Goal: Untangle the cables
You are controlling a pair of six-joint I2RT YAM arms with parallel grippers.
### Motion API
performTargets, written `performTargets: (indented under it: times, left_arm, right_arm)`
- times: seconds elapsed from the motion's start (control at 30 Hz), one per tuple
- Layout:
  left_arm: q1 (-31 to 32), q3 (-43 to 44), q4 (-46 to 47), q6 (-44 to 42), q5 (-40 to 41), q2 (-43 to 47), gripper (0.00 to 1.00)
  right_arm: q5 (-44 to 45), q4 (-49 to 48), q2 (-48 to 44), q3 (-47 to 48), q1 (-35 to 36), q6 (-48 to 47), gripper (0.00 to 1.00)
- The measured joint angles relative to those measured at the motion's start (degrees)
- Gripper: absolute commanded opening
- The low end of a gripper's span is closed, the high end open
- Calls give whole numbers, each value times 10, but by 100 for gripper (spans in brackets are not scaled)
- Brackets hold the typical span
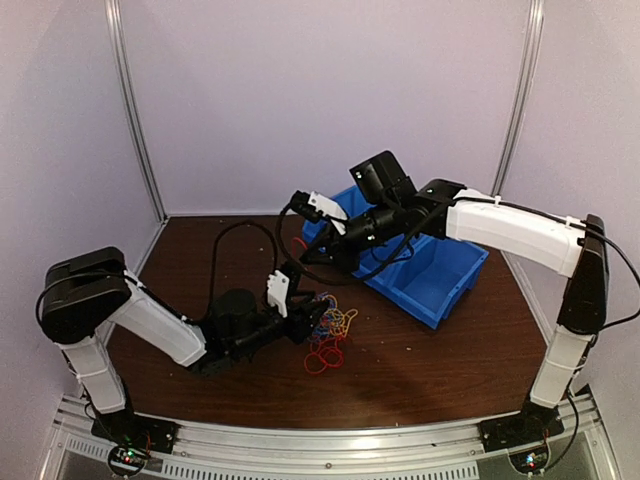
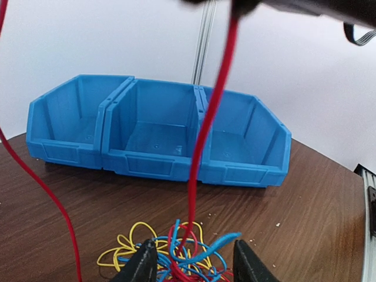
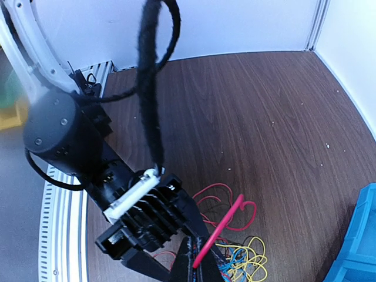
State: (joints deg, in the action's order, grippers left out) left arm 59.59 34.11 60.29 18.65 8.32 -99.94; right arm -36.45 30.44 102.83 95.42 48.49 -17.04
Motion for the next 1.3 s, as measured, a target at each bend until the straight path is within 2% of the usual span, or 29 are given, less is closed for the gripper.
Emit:
performTargets:
  times: [0.2,0.33,0.5,0.7,0.93,1.1,1.3]
  left_arm:
    - [0,34,116,-6,19,-114,25]
    - [0,70,150,-8,16,-171,19]
    - [0,72,179,-8,17,-209,18]
    - [0,78,226,-7,21,-221,18]
    - [0,85,226,-5,20,-235,18]
    - [0,83,180,-2,19,-252,18]
    - [0,21,161,3,21,-235,18]
  right_arm:
    - [-23,1,-24,0,0,6,0]
    - [-48,16,-37,21,-3,5,0]
    - [-116,49,-45,124,-21,3,0]
    - [-153,88,-72,223,-67,-6,0]
    - [-188,94,-90,288,-140,6,0]
    - [-202,71,-104,341,-151,9,0]
    - [-203,66,-150,341,-166,4,0]
